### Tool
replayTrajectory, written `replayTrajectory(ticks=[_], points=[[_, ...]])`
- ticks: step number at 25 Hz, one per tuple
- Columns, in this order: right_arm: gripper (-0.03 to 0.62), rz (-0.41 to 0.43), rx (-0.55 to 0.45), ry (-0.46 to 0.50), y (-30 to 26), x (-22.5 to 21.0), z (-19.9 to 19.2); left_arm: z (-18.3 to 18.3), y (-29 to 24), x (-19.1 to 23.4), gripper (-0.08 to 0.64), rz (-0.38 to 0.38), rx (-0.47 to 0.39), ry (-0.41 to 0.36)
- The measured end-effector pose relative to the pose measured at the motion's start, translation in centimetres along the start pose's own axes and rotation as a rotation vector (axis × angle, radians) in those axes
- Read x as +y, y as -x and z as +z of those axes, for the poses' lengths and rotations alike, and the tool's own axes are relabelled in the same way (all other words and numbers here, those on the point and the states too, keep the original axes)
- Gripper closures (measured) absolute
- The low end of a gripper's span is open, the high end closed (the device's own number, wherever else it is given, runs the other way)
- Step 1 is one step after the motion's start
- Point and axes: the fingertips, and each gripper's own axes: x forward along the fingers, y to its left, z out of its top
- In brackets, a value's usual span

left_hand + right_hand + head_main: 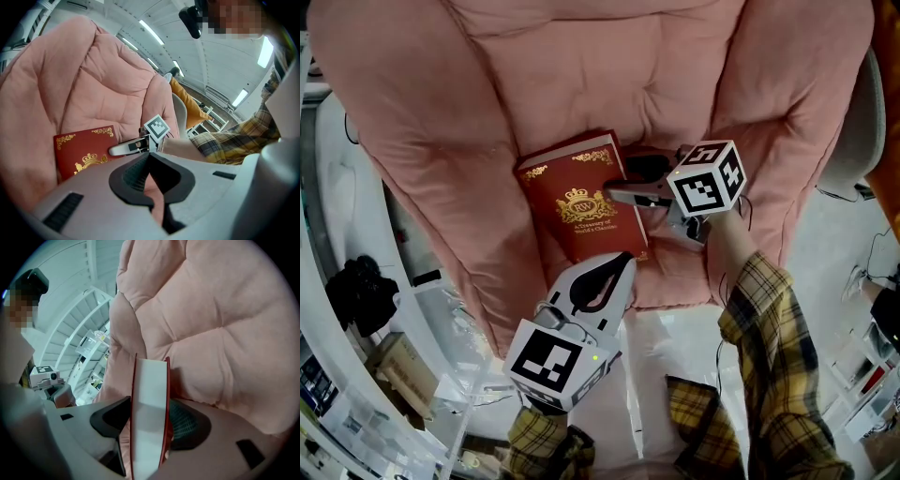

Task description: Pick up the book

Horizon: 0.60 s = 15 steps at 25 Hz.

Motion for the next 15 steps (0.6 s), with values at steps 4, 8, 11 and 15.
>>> replayTrajectory(ticks=[4,8,11,15], points=[[0.321,-0.001,0.019,0.005,0.0,0.0,-0.1,0.3,0.0,-0.2,0.555,0.000,-0.014,0.001],[0.330,-0.012,-0.017,0.011,0.3,0.3,0.1,0.2,0.2,-0.3,0.557,-0.005,-0.002,-0.010],[0.336,-0.035,-0.048,0.004,0.6,0.7,0.3,0.6,0.7,-0.1,0.555,0.001,-0.014,-0.015],[0.338,-0.069,-0.076,0.002,1.3,1.6,0.3,1.2,2.0,0.1,0.555,0.014,-0.021,-0.029]])
